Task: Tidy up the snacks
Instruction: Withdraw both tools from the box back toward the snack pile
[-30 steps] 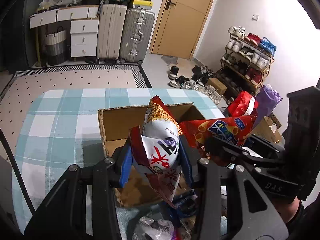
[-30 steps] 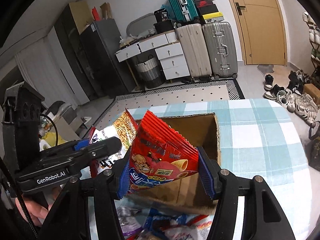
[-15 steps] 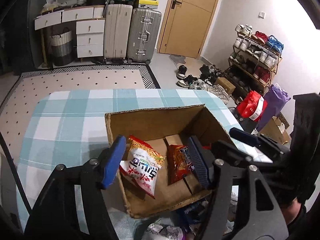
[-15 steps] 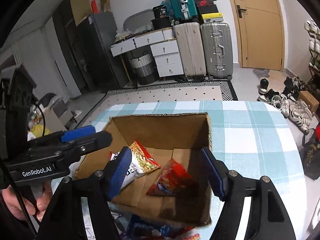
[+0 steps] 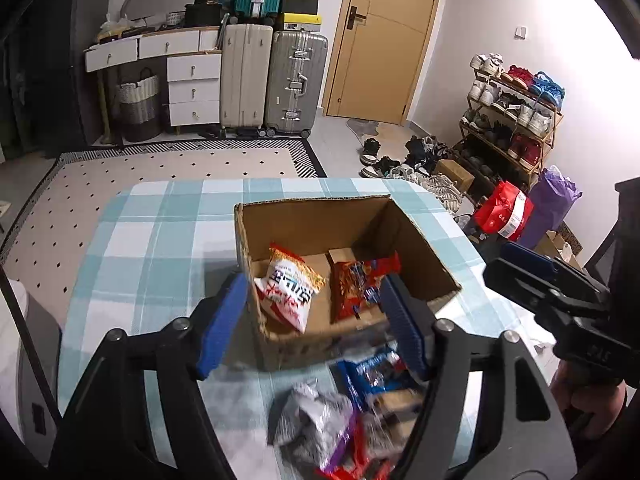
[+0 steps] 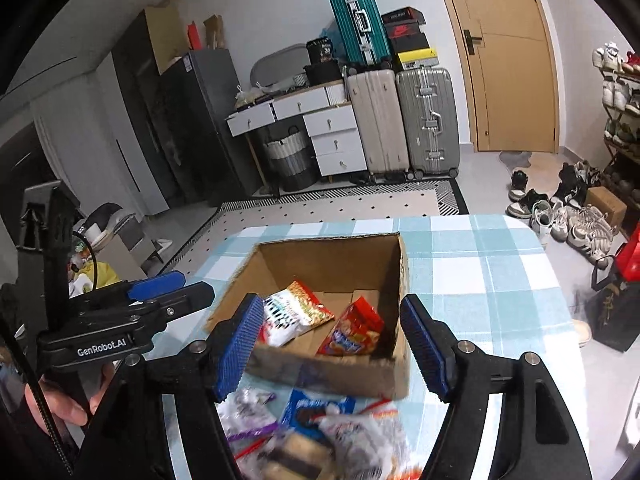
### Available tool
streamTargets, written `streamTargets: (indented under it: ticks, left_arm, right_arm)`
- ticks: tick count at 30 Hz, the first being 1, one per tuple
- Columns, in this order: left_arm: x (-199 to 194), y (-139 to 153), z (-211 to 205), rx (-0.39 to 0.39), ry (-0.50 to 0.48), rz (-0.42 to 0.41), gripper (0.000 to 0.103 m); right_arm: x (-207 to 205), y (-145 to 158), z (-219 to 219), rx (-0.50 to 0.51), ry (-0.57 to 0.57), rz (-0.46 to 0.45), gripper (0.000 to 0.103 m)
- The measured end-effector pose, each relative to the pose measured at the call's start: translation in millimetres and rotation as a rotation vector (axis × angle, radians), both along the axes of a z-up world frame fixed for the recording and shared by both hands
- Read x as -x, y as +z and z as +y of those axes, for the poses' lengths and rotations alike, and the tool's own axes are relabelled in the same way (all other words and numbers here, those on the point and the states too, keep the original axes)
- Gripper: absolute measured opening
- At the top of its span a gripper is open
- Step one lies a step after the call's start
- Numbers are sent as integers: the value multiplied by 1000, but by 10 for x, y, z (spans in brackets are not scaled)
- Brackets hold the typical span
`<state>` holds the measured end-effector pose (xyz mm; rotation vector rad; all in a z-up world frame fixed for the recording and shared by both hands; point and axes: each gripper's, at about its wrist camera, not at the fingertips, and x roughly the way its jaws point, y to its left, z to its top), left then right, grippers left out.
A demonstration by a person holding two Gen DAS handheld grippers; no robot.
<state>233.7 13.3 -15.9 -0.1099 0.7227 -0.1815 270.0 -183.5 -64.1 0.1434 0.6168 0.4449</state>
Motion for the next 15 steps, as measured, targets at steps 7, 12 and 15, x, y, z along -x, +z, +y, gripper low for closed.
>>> streamTargets:
  ticks: [7, 12, 15]
  left_arm:
    - [523, 199, -45, -46, 29, -41, 81]
    - [854, 220, -43, -53, 54, -37, 83]
    - [1056, 213, -45, -64, 69, -36, 85]
  right_arm:
    - [550, 174, -18, -4, 19, -35, 78]
    - [975, 244, 13, 5, 39, -65, 82]
    - [1226, 260, 26, 5, 46, -78, 85]
